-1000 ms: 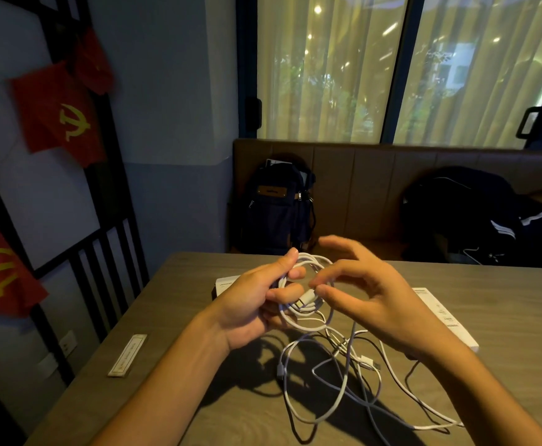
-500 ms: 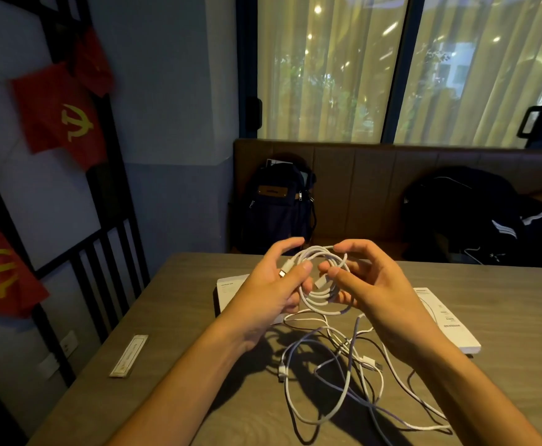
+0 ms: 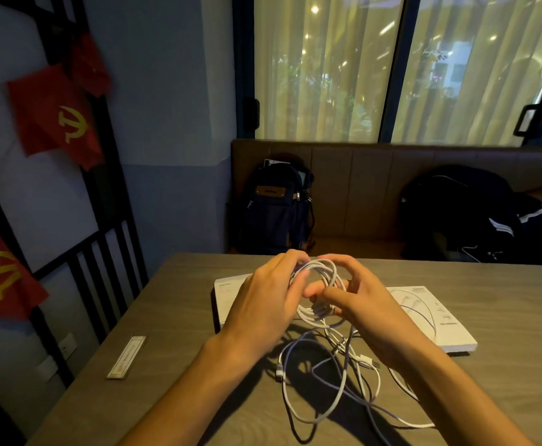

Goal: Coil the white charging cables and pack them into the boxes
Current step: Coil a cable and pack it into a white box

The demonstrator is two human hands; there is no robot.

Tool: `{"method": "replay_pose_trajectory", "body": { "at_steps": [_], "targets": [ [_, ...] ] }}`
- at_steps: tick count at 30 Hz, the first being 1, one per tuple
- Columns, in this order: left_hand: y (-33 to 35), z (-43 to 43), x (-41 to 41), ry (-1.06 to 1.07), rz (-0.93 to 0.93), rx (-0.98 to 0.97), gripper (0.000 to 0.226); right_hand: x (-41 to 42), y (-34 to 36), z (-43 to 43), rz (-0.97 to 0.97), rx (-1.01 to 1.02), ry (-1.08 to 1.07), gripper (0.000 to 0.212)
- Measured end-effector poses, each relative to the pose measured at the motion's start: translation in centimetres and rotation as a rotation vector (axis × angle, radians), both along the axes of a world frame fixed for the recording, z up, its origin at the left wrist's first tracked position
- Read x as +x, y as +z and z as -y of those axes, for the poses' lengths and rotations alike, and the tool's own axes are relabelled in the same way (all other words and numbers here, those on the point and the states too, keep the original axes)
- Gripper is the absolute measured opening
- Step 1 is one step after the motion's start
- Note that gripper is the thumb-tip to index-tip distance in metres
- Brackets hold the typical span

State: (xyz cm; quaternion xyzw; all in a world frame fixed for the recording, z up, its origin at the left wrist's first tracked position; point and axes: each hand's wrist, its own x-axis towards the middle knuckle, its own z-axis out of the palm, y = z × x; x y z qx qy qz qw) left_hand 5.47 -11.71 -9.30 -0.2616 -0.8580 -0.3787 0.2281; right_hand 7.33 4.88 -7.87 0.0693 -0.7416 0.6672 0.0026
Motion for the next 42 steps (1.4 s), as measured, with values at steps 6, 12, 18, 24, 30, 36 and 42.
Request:
{"method": "replay_pose_trajectory", "body": {
  "at_steps": [6,12,18,24,30,36,42],
  "targets": [
    [0.2,0.5,-0.4,0.069,0.013,-0.001,0.041,0.3,0.1,0.3,-0.013,0.036,0.131,0.036],
    [0.4,0.9,-1.0,0.067,0.093,0.183,0.030,0.2,0.5,-0.2,0.019,-0.077,0.300,0.039],
    [1.1,0.9,-0.9,0.035,0.176,0.287,0.026,0.9,1.5,-0.8,-0.060,0.160,0.304,0.041],
    [1.2,1.3,-1.3,-0.059,0.263,0.290,0.022,0.7,0.9,-0.4,-0.074,0.284,0.207,0.023],
    [1.0,1.2,-1.5,0.054,0.217,0.314,0.024,0.5,0.2,-0.4,-0.117,0.594,0.145,0.025],
    [1.2,1.5,-1.6,0.103,0.208,0.466,0.027,1.3,1.0,-0.1,-0.111,0.514,0.275,0.024],
    [1.6,1.9,-1.5,0.046,0.285,0.593,0.021,1.5,1.0,0.3,-0.079,0.289,0.306,0.028]
  ]
}}
